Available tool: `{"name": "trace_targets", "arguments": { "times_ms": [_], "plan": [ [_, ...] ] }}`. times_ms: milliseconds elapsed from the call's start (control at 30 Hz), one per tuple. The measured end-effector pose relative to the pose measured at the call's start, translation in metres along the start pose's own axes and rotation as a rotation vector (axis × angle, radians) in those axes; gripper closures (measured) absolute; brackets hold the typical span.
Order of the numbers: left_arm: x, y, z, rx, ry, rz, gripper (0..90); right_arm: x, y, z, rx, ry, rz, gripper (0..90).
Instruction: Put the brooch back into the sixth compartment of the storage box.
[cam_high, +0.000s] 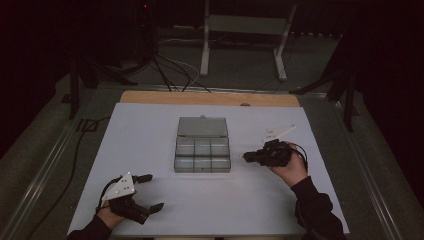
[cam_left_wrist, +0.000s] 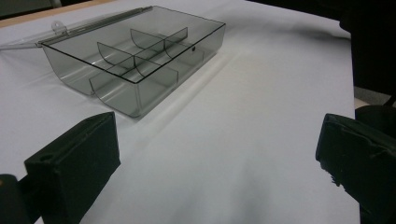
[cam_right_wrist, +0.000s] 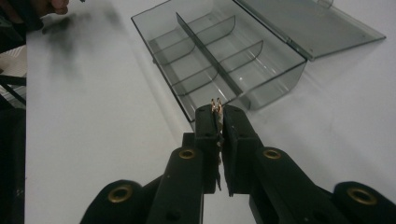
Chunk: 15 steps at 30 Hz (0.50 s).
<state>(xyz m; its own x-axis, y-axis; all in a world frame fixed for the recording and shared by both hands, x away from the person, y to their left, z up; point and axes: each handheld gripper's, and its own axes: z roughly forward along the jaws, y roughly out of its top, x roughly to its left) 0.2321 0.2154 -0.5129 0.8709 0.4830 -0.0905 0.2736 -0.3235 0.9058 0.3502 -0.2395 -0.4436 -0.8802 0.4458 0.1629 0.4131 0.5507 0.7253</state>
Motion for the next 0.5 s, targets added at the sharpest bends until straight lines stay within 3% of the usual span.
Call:
{"name": "trace_targets", "arguments": {
  "times_ms": [500],
  "plan": [
    [0.000, 0.000, 0.000, -0.002, -0.003, 0.002, 1.1, 0.006, 0.023, 0.011, -0.026, 0.010, -0.012, 85.7]
  ]
}}
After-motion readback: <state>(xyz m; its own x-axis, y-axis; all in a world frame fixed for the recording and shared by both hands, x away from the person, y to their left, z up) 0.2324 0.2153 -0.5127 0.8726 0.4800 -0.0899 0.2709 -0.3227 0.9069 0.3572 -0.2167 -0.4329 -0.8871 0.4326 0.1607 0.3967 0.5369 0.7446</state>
